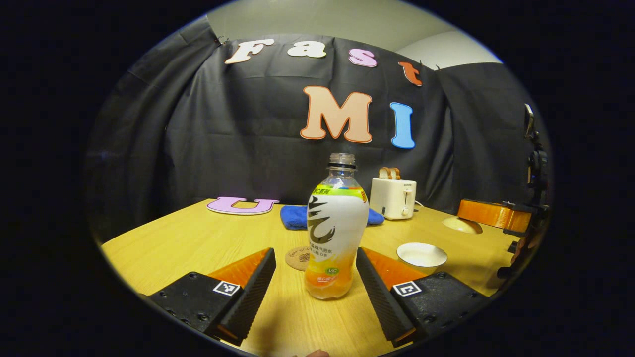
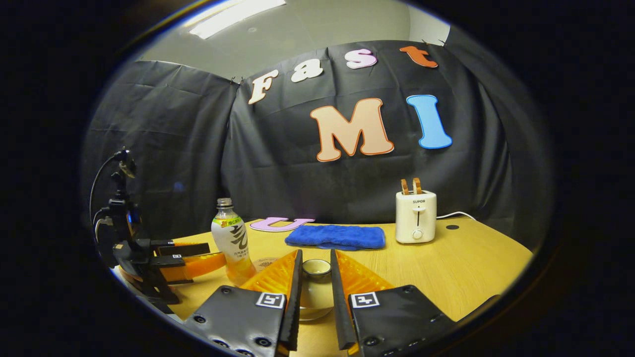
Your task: Open the teacup lid with one hand, grasp the water bottle and pour water into the teacup with the other hand; after pouring, place the water bottle on the coaster and then close the teacup lid.
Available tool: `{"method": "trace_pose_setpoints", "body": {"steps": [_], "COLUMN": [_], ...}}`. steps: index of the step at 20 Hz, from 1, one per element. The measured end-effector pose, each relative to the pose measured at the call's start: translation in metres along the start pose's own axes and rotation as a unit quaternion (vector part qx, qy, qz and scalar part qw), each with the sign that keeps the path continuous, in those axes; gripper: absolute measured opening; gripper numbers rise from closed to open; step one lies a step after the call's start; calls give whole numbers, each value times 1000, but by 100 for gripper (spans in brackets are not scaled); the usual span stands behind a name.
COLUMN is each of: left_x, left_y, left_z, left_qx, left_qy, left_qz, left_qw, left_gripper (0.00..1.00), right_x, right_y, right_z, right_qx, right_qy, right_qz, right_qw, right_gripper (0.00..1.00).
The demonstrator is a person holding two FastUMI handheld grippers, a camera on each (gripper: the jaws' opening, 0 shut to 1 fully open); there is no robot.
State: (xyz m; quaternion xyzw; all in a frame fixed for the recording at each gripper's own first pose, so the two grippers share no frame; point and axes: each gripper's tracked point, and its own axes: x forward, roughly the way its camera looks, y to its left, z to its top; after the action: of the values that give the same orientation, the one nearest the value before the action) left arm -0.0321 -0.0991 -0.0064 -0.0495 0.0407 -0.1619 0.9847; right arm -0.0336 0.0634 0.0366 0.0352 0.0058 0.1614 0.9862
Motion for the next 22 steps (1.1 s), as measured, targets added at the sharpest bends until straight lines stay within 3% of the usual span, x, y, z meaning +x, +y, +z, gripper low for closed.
{"method": "trace_pose_setpoints", "body": {"steps": [6, 13, 16, 22], "left_x": [15, 36, 38, 39], "left_y": [-10, -14, -16, -12], "left_z": [-2, -7, -7, -9], "left_qx": [11, 31, 41, 66], "left_qy": [9, 32, 31, 41], "left_qz": [-7, -5, -6, 0], "left_qw": [1000, 999, 999, 997], "left_gripper": [95, 85, 71, 55], "right_x": [-6, -14, -16, -17], "right_y": [-11, -24, -30, -38], "right_z": [5, 23, 26, 23], "right_qx": [2, -11, -9, -8], "right_qy": [-6, -24, -24, -17], "right_qz": [-9, -19, -23, -29], "right_qw": [1000, 999, 999, 999], "right_gripper": [34, 34, 34, 34]}}
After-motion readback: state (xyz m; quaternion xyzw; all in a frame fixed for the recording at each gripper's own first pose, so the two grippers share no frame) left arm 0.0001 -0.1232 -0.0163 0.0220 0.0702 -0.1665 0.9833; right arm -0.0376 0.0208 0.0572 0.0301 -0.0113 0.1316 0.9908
